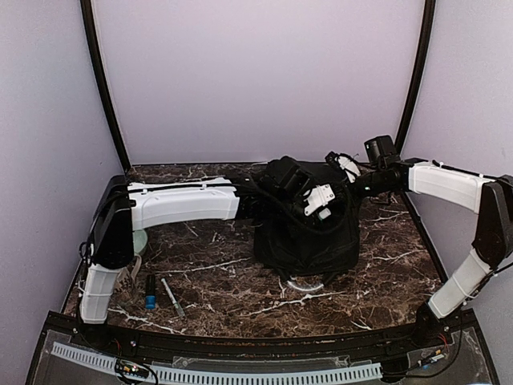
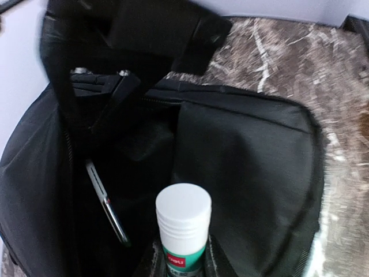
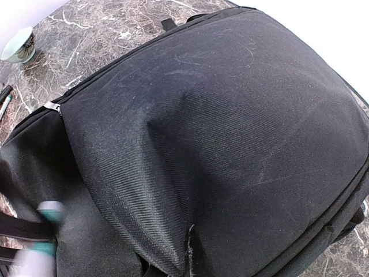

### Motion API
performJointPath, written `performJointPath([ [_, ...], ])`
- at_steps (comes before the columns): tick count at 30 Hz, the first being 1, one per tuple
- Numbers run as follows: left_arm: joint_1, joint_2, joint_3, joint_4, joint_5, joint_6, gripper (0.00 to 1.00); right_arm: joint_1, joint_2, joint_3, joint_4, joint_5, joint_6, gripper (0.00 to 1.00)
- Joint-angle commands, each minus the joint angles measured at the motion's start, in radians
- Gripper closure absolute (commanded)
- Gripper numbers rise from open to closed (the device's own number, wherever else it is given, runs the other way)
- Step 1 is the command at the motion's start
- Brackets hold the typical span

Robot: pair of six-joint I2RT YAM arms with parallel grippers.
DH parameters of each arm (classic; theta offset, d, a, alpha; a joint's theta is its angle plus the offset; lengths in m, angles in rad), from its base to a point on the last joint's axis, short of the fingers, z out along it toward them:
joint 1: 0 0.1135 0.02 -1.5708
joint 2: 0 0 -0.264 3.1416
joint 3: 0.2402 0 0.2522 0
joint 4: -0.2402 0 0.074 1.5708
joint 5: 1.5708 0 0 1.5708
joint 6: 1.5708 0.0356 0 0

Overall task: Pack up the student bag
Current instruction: Place the stationery in the student bag.

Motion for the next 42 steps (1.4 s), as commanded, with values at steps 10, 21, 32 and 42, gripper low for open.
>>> performJointPath([
  [10, -0.003, 0.25, 0.214, 0.08, -0.331, 0.219, 1.0, 0.002, -0.059, 0.031, 0.024, -0.15, 0.001, 1.0],
  [21, -0.005, 0.339, 0.247, 0.118, -0.427, 0.352, 1.0, 0.004, -0.053, 0.03, 0.017, -0.181, 0.0, 1.0],
  [32, -0.02, 0.317, 0.127, 0.242, -0.6, 0.435, 1.0, 0.007, -0.06, 0.029, 0.017, -0.237, -0.006, 1.0],
  [42, 0.035, 0.468, 0.267, 0.642, -0.849, 0.831, 0.75, 0.007, -0.074, 0.033, 0.004, -0.257, -0.008, 1.0],
])
